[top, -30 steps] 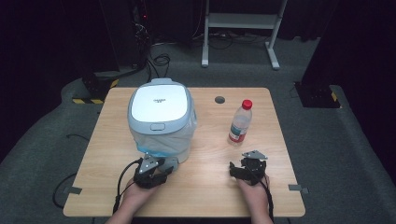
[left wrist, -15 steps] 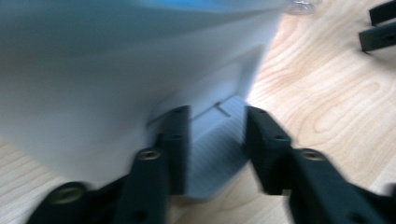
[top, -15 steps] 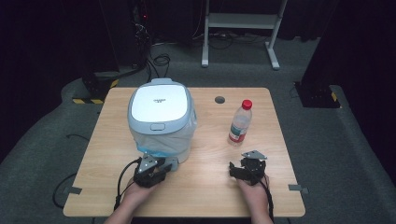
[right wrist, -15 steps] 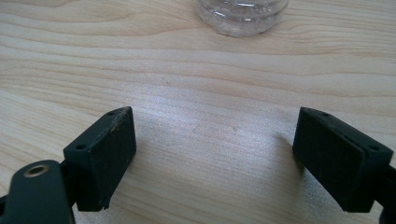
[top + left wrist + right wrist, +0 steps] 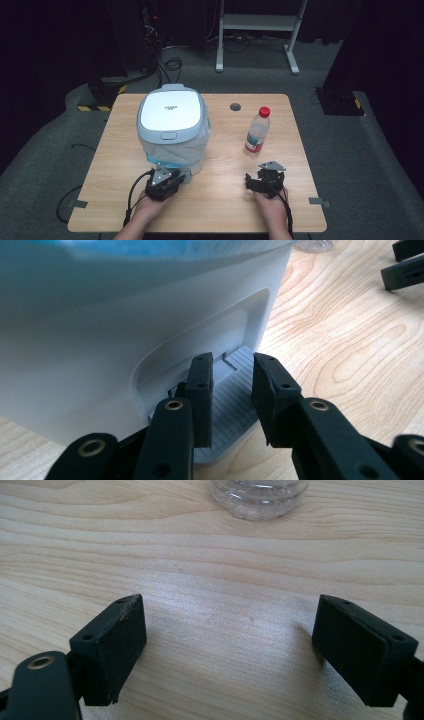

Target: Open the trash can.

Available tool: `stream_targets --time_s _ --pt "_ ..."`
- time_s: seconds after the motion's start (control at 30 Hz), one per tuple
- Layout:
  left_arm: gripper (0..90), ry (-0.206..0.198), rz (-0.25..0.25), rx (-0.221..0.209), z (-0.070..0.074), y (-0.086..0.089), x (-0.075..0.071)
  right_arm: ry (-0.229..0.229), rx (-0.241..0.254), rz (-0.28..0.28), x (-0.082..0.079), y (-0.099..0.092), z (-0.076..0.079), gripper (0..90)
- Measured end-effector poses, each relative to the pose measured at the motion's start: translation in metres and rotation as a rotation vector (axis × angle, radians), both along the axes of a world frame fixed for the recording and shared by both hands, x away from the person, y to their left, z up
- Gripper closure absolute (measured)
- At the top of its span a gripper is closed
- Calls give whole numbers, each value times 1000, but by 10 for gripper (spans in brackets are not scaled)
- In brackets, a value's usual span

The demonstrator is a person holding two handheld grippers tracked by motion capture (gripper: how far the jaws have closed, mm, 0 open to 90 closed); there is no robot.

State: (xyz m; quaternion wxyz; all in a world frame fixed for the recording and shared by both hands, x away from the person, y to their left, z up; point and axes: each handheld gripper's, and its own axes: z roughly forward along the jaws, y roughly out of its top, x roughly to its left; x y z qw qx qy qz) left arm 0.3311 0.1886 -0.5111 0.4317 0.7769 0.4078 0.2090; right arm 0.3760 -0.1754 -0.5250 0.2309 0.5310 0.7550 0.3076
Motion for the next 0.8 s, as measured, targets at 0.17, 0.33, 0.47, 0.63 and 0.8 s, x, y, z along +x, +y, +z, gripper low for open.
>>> stream_targets --time_s 0.17,0.33,0.47,0.63,0.8 --pt "699 9 2 -12 -1 0 0 0 0 -1 0 0 0 139" --pt "699 11 1 -17 -2 1 0 0 0 -2 -1 0 0 142" --pt "697 4 6 -24 -3 1 0 0 1 -2 -1 0 0 142" --pt "697 12 5 -29 -3 1 0 1 3 -2 -1 0 0 143" --pt "696 14 6 -32 -3 1 0 1 3 0 -1 0 0 143"
